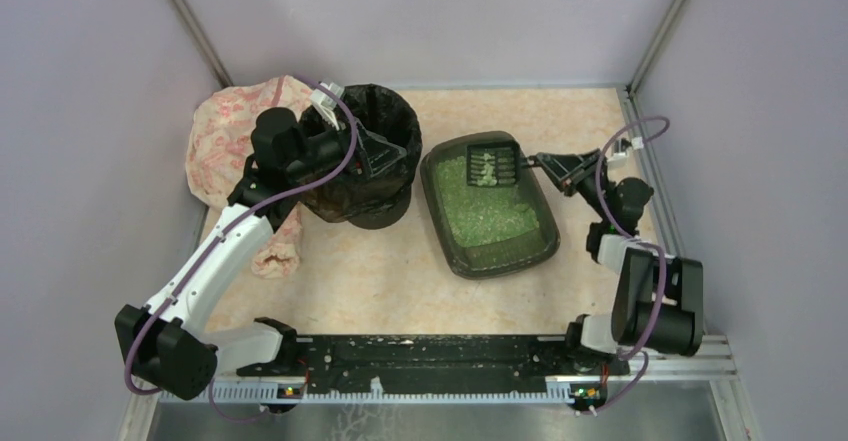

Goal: Clean the litter box

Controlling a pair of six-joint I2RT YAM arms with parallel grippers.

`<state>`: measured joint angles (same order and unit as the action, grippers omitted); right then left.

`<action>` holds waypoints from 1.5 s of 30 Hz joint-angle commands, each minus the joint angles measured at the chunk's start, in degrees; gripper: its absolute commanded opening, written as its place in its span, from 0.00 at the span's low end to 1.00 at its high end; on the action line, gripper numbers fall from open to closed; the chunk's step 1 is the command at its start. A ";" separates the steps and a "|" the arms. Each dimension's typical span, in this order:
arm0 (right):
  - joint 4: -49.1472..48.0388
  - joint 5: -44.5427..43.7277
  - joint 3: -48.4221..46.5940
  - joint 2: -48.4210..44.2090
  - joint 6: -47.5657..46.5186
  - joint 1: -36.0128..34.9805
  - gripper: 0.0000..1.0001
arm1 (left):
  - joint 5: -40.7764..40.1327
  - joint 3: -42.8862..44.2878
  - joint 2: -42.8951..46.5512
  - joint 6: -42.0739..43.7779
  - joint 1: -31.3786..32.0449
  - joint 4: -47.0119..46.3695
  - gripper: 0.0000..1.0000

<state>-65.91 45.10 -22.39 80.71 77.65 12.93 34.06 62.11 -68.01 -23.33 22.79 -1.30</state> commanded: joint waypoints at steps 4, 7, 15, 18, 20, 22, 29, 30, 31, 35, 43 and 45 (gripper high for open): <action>24.42 -2.55 -15.61 -9.84 -6.54 -4.18 0.00 | 0.86 0.00 1.56 0.35 0.15 -1.25 0.82; 25.67 -3.25 -20.75 -8.64 -4.24 -6.35 0.00 | 1.03 0.02 1.88 0.31 0.15 -1.33 0.82; 24.65 -7.27 -33.14 -1.60 -1.30 -17.27 0.00 | 0.80 0.03 2.70 0.48 0.11 -1.34 0.82; 25.46 -9.43 -38.43 1.62 -2.29 -22.14 0.00 | 0.94 0.03 2.47 0.35 0.10 -1.34 0.82; 26.77 -10.53 -42.58 4.11 -3.79 -24.91 0.00 | 1.24 -0.01 2.34 0.18 0.15 -1.42 0.82; 29.05 -11.52 -47.30 7.15 -6.98 -27.53 0.00 | 1.15 -0.05 2.38 0.22 0.15 -1.44 0.82; 40.32 -12.62 -63.01 16.25 -19.71 -34.81 0.00 | 0.75 -0.06 2.60 0.48 0.15 -1.34 0.82; 42.08 -12.78 -64.79 17.61 -22.12 -35.91 0.00 | 0.74 -0.06 2.60 0.48 0.15 -1.34 0.82; 43.36 -12.95 -66.08 18.23 -24.33 -36.68 0.00 | 0.76 -0.06 2.56 0.48 0.15 -1.34 0.82; 51.99 -17.55 -70.26 18.92 -37.92 -40.37 0.00 | 0.41 -0.04 2.51 0.78 0.15 -1.16 0.82; 63.30 -38.98 -74.33 16.27 -66.09 -50.02 0.00 | 0.41 -0.03 2.19 0.79 0.15 -1.16 0.82; 61.42 -44.33 -72.96 14.78 -72.90 -52.92 0.00 | 0.26 -0.10 2.19 0.82 0.15 -1.08 0.82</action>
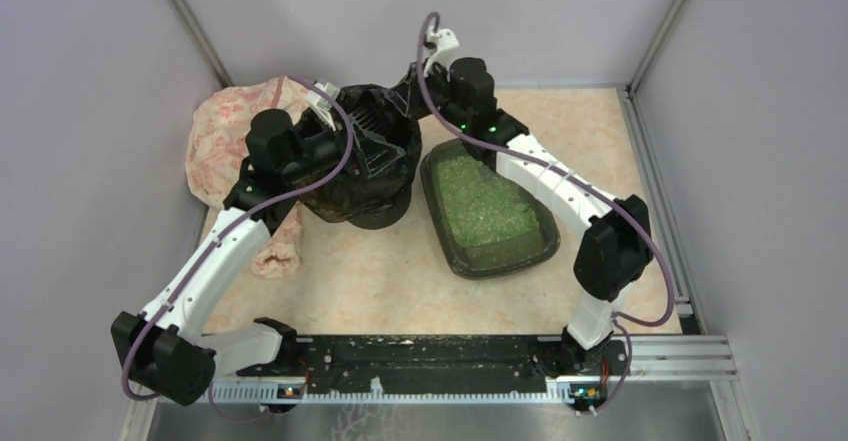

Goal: Clean the litter box

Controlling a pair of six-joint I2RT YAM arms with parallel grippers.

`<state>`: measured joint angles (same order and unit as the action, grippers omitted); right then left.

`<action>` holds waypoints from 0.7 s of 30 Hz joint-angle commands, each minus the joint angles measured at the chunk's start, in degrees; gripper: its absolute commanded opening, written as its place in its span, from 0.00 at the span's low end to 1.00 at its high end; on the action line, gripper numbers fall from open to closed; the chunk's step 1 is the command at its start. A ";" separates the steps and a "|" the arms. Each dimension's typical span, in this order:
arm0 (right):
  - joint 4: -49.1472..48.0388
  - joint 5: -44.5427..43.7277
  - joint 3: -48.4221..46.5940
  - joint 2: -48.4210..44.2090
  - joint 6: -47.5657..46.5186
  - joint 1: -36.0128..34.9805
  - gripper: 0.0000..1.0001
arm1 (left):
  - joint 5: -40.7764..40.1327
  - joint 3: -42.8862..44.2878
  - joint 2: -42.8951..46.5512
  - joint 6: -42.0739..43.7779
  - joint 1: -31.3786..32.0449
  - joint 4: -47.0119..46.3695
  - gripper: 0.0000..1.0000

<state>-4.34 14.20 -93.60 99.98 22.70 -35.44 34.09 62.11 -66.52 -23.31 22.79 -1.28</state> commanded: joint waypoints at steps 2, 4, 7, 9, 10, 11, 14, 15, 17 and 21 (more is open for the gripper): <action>-1.87 -17.27 -1.05 -5.37 -22.01 -6.77 0.00 | 0.22 -0.06 0.63 0.77 0.15 -1.09 0.82; -3.31 -20.59 -0.37 -5.85 -27.02 -9.24 0.00 | 0.22 -0.06 0.53 0.81 0.15 -1.09 0.82; -5.84 -24.85 0.52 -6.39 -32.66 -12.22 0.00 | 0.13 -0.06 0.45 0.87 0.15 -1.05 0.82; -7.14 -26.35 0.70 -6.76 -34.37 -13.51 0.00 | 0.08 -0.05 0.56 0.90 0.15 -1.01 0.82; -7.65 -26.15 0.77 -7.03 -33.90 -13.67 0.00 | 0.02 -0.06 0.57 0.92 0.15 -1.01 0.82; -8.08 -26.14 0.78 -7.26 -33.25 -13.65 0.00 | 0.05 -0.06 0.46 0.97 0.15 -1.05 0.82; -8.94 -24.68 1.07 -8.57 -30.82 -13.34 0.00 | -0.12 -0.06 0.43 1.14 0.15 -0.85 0.82; -9.27 -23.55 1.39 -9.32 -29.48 -12.95 0.00 | -0.28 -0.06 0.47 1.20 0.15 -0.79 0.82; -9.94 -20.59 2.32 -11.71 -25.20 -11.84 0.00 | -0.25 -0.02 0.41 1.32 0.15 -0.66 0.82; -16.81 -15.43 8.58 -19.52 -14.29 -7.56 0.00 | -0.37 0.03 0.26 1.34 0.15 -0.65 0.82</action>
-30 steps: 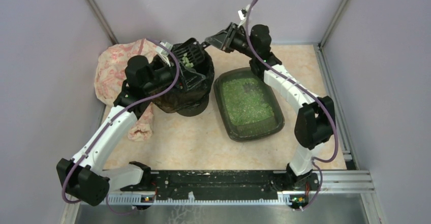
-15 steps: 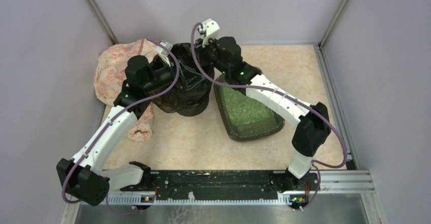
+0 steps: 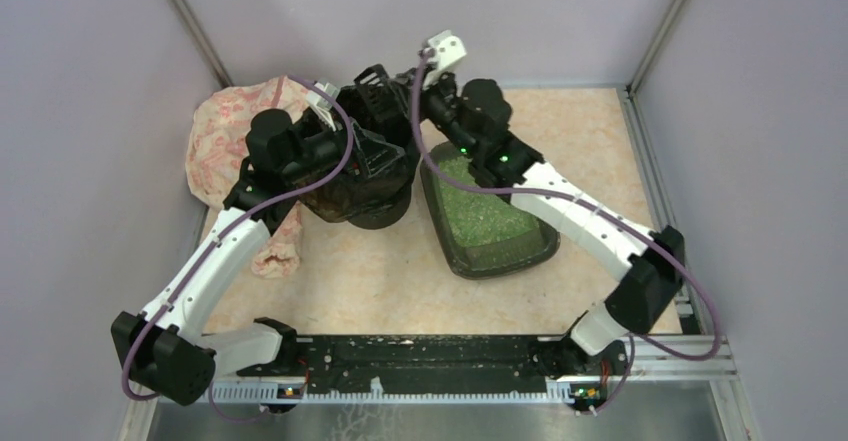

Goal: Clean the litter box

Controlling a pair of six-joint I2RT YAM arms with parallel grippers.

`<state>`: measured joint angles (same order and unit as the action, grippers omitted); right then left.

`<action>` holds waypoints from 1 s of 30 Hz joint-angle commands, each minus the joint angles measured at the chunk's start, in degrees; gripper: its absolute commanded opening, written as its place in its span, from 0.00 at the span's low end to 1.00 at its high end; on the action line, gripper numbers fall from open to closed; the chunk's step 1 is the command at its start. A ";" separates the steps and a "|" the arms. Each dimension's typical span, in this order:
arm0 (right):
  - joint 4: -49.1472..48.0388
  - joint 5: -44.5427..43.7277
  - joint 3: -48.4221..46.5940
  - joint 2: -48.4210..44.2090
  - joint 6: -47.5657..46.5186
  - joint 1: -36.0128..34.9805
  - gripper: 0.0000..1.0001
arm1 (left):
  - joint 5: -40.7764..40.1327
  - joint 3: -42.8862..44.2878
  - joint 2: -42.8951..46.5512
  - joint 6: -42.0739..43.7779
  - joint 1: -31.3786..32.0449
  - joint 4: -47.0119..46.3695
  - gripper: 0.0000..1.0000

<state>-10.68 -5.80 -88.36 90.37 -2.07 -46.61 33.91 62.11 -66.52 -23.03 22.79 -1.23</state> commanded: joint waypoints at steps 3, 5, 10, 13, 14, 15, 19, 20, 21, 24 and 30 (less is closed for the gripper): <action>-13.94 3.30 9.01 -16.46 14.91 7.75 0.00 | 0.07 0.01 0.09 0.92 0.14 -0.74 0.82; -14.19 0.30 13.27 -20.62 16.41 10.88 0.00 | 0.06 0.02 0.05 0.81 0.15 -0.79 0.82; -12.00 -0.98 27.58 -29.66 22.76 21.00 0.00 | 0.46 -0.13 -0.24 0.46 0.15 -1.03 0.82; -8.44 -3.67 35.62 -33.91 22.94 24.05 0.00 | 0.33 -0.06 -0.38 0.57 0.15 -0.97 0.82; -8.07 -4.41 38.75 -35.45 22.84 24.32 0.00 | 0.06 -0.06 -0.18 0.72 0.15 -0.89 0.82; -7.41 -5.12 41.42 -36.13 22.92 24.44 0.00 | -0.17 -0.08 -0.18 0.86 0.15 -0.80 0.82; -7.87 -5.82 49.62 -36.19 24.52 24.76 0.00 | -0.05 -0.14 -0.49 0.69 0.13 -0.87 0.82; -8.71 -5.61 50.85 -35.51 24.88 24.81 0.00 | 0.15 -0.14 -0.68 0.56 0.15 -0.95 0.82; -9.42 -5.24 51.56 -34.42 25.23 24.88 0.00 | 0.31 -0.14 -0.85 0.45 0.15 -0.96 0.82; -10.89 -2.75 51.30 -30.38 27.51 25.47 0.00 | 0.06 -0.24 -1.02 0.51 0.15 -0.98 0.82; -13.74 2.82 49.65 -22.19 31.32 25.60 0.00 | -1.74 0.02 -0.55 1.91 0.15 0.02 0.82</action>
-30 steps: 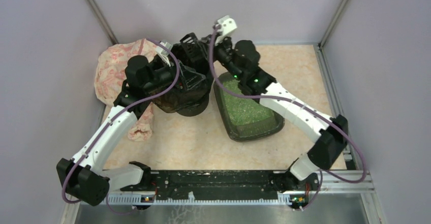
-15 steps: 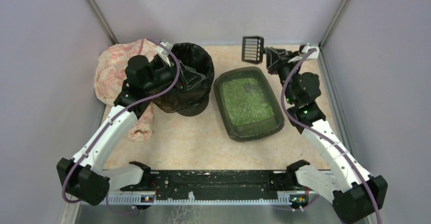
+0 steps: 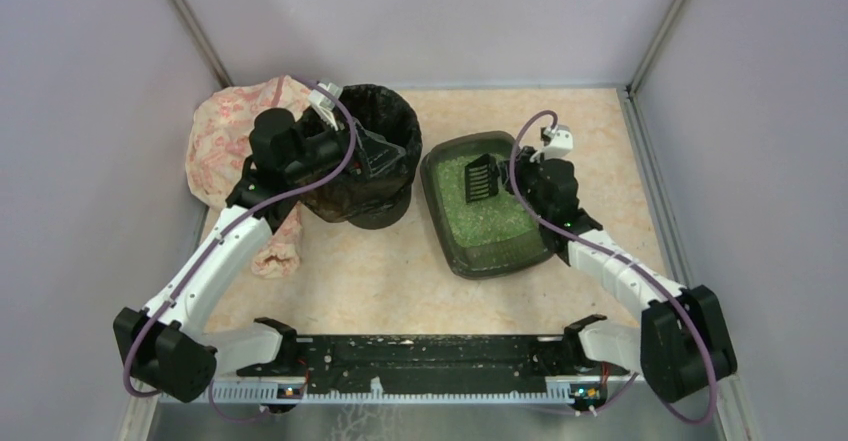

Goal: Clean the litter box

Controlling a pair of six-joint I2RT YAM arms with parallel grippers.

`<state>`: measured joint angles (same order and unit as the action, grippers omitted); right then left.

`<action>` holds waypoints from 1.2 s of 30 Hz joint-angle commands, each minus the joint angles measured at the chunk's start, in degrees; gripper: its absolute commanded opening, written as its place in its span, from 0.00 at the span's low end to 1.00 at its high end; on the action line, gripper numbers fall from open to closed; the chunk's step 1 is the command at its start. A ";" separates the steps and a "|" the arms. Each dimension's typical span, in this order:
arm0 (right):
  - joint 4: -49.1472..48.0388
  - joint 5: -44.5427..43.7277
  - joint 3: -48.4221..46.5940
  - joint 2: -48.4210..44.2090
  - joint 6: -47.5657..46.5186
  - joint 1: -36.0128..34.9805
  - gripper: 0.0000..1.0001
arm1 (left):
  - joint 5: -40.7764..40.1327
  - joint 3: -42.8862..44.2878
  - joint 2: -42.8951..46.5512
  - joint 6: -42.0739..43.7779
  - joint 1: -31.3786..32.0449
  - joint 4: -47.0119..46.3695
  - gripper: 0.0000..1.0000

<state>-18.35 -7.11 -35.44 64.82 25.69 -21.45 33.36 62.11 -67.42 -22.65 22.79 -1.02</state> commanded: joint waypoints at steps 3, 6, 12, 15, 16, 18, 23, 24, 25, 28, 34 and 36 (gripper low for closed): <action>-6.53 6.06 -3.47 6.28 4.25 0.45 0.24 | -1.21 0.03 0.15 1.69 0.15 -0.08 0.82; -5.33 5.28 -3.65 7.11 4.31 0.45 0.54 | -1.00 0.05 -0.08 1.65 0.15 -0.07 0.82; 3.29 -4.99 -5.53 2.53 -0.40 0.53 0.91 | -4.62 0.25 -0.07 1.22 0.15 0.75 0.85; 6.85 -8.80 -5.80 -1.24 -2.60 2.02 0.94 | -5.33 0.55 -0.30 0.89 0.15 0.75 0.85; 7.69 -8.87 -5.66 -2.21 -3.10 3.51 0.94 | -5.36 0.49 -0.22 0.68 0.15 0.75 0.85; 10.19 -8.11 -5.57 -3.97 -3.07 6.73 0.95 | -5.83 0.31 -0.02 0.28 0.15 0.75 0.85; 13.59 -5.32 -2.63 -10.75 -3.15 14.60 0.95 | -6.96 -0.14 0.81 0.24 0.15 0.75 0.85; 14.12 -4.78 -2.08 -12.06 -3.11 15.89 0.95 | -6.99 -0.10 0.69 0.24 0.15 0.75 0.85; 14.61 -4.12 -1.68 -13.22 -3.11 16.79 0.95 | -6.88 0.05 0.46 0.17 0.14 0.75 0.85; 15.46 -2.65 -0.45 -15.43 -2.94 18.04 0.94 | -6.18 0.12 -0.07 -0.18 0.15 0.75 0.85; 14.71 0.82 2.85 -17.19 -0.22 18.11 0.92 | -7.20 -0.29 -0.53 0.12 0.13 0.75 0.85; 14.35 1.51 3.70 -17.45 0.16 18.11 0.91 | -7.64 -0.16 -0.53 0.56 0.13 0.75 0.84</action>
<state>-2.81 -8.49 -32.93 48.88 24.36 -3.57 26.79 62.11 -67.70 -22.68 22.79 0.03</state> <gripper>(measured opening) 0.922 0.848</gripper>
